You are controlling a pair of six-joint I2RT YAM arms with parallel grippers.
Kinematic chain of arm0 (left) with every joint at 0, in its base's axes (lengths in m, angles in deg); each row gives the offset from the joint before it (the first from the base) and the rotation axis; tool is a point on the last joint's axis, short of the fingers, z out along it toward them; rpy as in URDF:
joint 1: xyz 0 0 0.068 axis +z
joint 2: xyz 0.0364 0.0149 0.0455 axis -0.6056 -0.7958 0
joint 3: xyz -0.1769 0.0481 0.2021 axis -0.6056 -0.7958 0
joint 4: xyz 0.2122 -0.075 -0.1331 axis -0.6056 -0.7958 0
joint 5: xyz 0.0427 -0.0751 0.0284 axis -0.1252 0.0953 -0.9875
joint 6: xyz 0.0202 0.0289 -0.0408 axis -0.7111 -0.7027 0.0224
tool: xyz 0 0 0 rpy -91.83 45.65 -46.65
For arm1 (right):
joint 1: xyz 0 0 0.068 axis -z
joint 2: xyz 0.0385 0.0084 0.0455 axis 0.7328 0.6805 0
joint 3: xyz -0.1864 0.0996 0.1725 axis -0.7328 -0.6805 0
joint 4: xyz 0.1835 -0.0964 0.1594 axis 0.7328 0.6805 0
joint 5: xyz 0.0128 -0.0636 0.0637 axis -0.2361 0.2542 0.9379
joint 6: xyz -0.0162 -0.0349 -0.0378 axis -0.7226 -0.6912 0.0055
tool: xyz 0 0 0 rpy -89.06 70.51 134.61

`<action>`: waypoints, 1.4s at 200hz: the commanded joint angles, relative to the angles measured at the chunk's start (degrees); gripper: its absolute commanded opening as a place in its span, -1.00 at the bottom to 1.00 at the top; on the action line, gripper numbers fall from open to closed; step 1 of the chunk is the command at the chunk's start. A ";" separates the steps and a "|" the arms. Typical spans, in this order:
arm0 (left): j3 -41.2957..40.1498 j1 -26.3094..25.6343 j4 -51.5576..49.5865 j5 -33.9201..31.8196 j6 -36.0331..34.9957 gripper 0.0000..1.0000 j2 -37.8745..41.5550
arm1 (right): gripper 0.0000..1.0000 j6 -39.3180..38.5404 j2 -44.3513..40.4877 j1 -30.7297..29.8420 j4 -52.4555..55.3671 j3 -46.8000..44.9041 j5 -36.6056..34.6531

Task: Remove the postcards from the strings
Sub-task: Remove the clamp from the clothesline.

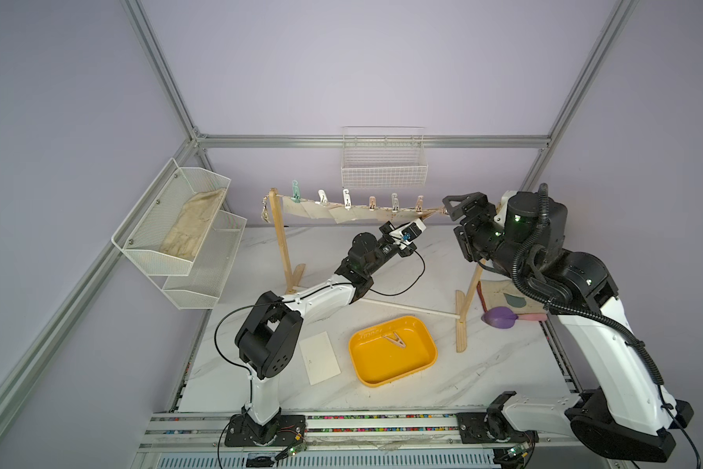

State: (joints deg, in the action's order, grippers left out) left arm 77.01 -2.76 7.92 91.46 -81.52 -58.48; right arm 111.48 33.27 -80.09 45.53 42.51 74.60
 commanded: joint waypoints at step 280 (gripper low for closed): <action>5.98 2.20 3.43 -0.50 -0.21 -1.00 -0.93 | -0.28 4.53 4.78 9.94 -1.92 0.89 11.16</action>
State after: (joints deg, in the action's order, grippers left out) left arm 79.46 -1.08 9.53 91.55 -82.88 -59.25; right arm 115.31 38.84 -70.69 44.20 42.55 85.07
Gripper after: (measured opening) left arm 0.047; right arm 0.391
